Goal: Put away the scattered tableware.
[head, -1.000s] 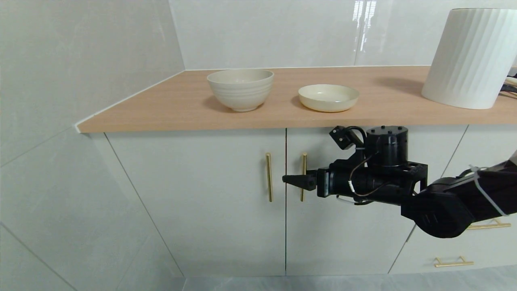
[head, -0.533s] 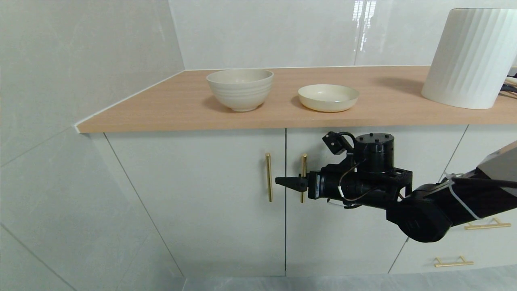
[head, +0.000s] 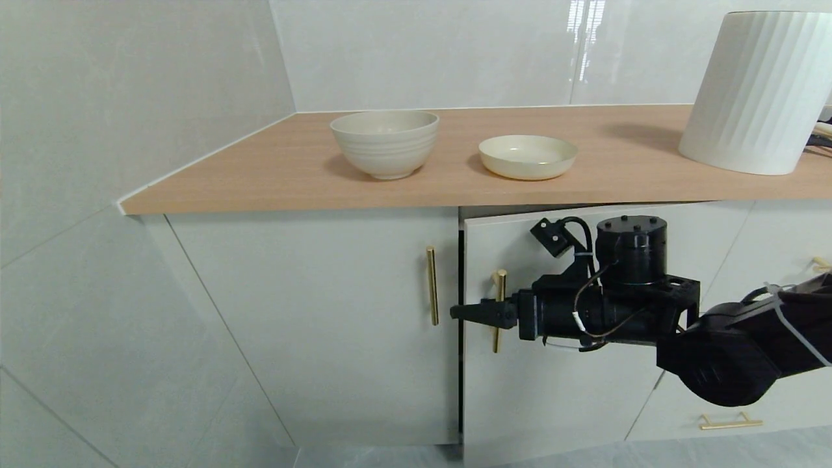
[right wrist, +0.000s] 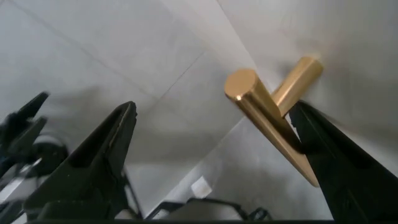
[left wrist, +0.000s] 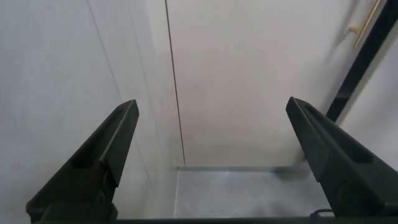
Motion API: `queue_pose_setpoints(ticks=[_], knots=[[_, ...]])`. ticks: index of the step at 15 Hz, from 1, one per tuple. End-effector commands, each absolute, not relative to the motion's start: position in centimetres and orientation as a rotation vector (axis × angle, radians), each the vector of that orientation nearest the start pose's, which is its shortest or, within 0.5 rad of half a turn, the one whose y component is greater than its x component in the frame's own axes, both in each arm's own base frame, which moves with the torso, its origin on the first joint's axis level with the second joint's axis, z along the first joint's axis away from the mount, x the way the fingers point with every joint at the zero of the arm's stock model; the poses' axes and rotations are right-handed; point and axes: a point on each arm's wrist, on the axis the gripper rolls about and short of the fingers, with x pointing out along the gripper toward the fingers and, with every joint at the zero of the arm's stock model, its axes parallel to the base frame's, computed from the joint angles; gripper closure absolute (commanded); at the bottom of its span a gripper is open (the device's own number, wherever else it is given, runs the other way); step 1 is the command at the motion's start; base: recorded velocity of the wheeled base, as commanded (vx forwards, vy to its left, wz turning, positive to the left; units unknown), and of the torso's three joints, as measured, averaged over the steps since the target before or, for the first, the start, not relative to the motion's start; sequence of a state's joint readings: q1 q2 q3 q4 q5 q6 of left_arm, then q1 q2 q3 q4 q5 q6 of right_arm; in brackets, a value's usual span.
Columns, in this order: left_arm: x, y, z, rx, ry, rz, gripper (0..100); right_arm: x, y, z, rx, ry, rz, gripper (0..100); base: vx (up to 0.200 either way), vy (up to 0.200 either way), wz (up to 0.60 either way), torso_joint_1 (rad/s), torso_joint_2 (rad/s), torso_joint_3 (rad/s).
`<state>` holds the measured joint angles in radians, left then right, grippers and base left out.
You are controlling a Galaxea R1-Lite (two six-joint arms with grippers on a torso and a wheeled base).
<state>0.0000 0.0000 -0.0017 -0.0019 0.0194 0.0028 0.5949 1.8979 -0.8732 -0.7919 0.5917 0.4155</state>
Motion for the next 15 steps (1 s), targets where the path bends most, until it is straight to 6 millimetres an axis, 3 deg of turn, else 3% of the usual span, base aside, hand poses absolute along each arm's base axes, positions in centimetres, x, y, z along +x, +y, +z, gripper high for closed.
queue_pose_setpoints(ticks=[1,3,5,8,9,12,15], knots=[[-2.3,0.0,7.6,0.008,-0.005,0.018,0,26.4,19.4,16.8,0.362,0.445,1.141,0,0.000,0.000,0.00,0.000,0.00,0.000],[-2.4,0.0,8.1,0.087,-0.028,0.018,0,25.0,18.5,17.4,0.359,0.441,1.161,0,0.000,0.000,0.00,0.000,0.00,0.000],[-3.0,-0.2,11.2,0.119,-0.074,-0.088,0,23.5,17.6,17.7,0.358,0.443,1.183,0,0.000,0.000,0.00,0.000,0.00,0.000],[-1.3,-0.4,16.0,0.116,0.032,-0.180,0,22.0,16.7,17.5,0.357,0.463,1.207,0,0.000,0.000,0.00,0.000,0.00,0.000],[-0.1,-0.4,17.6,0.117,0.066,-0.210,100,21.7,16.5,17.6,0.356,0.460,1.209,0,0.000,0.000,0.00,0.000,0.00,0.000],[3.5,-0.8,20.6,0.105,0.159,-0.347,100,20.6,16.2,17.1,0.355,0.490,1.241,0,0.000,0.000,0.00,0.000,0.00,0.000],[6.7,-1.8,21.5,0.101,0.255,-0.534,100,20.0,15.8,17.3,0.355,0.486,1.247,0,0.000,0.000,0.00,0.000,0.00,0.000]])
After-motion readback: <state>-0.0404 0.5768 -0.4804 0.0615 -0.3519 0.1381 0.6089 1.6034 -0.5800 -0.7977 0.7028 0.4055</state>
